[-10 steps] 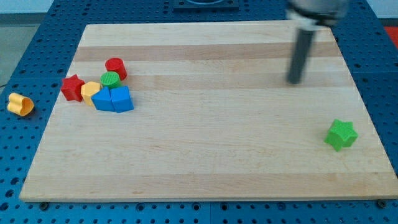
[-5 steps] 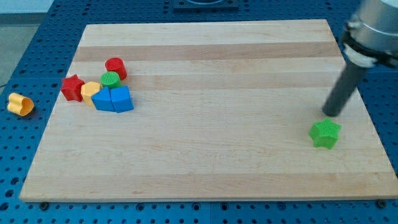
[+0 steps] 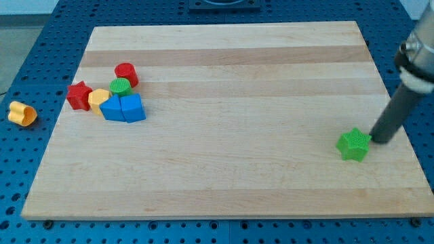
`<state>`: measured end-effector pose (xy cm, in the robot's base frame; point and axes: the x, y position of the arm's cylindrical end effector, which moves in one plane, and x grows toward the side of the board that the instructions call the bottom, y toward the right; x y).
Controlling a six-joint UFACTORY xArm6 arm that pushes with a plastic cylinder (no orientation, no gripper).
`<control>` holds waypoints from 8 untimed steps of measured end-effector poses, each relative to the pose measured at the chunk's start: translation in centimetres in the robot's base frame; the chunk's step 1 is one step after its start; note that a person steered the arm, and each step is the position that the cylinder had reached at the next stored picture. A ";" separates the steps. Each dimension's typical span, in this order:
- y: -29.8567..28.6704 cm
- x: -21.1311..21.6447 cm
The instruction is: Push the green star towards the bottom center of the board
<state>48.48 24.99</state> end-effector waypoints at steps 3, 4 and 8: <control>-4.2 3.2; -14.8 4.5; -15.0 9.7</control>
